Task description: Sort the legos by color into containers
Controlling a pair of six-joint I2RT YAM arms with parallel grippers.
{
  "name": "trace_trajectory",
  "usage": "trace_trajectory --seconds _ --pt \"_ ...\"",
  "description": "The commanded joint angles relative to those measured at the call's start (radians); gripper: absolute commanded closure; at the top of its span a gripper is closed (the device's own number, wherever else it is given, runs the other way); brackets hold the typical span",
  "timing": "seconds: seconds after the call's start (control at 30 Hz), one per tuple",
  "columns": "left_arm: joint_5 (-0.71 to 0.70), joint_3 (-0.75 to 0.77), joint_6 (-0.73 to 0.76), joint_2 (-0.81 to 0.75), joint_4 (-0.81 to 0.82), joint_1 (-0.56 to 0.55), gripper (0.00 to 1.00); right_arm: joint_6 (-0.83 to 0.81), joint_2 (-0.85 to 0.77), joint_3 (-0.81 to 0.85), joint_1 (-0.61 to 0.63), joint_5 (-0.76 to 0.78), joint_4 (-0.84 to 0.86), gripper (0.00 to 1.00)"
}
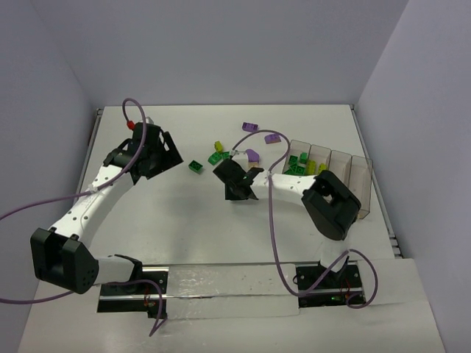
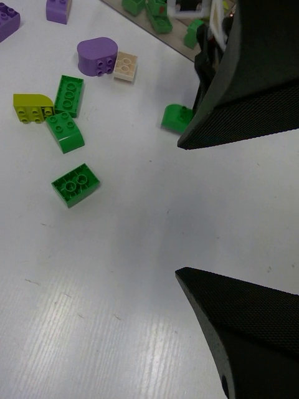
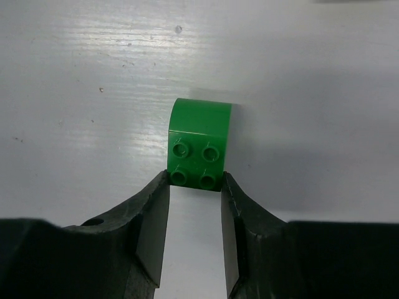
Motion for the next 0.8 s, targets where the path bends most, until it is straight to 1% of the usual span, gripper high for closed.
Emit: trace_trajectory --seconds 0.0,0.07,0.17,0.33,0.53,0.67,0.73,0.77 --pt "0.009 -0.007 0.007 -0.014 0.023 0.006 0.16 -0.078 -0.168 0.039 -0.037 0.117 -0.025 0.84" --pt "0.006 -0.008 0.007 -0.018 0.021 0.006 0.16 -0.094 -0.266 0.011 -0.105 0.13 -0.03 0.84" --pt "0.0 -0.008 0.014 -0.023 0.021 0.007 0.16 -0.114 -0.342 -0.046 -0.231 0.119 -0.015 0.83" --pt "-0.004 -0.01 0.024 -0.023 0.02 0.008 0.16 -0.149 -0.41 -0.115 -0.461 0.091 0.011 0.82" --pt "0.022 -0.012 0.03 0.016 0.028 0.008 0.16 -0.173 -0.386 -0.134 -0.604 0.056 0.034 0.8" --pt "0.021 -0.004 0.023 0.054 0.03 0.009 0.15 -0.181 -0.361 -0.146 -0.643 0.034 0.062 0.76" --pt "0.021 0.002 0.011 0.095 0.047 0.009 0.11 -0.192 -0.331 -0.134 -0.647 0.026 0.076 0.7" --pt "0.011 0.007 -0.001 0.114 0.05 0.009 0.05 -0.201 -0.318 -0.126 -0.647 0.023 0.08 0.65"
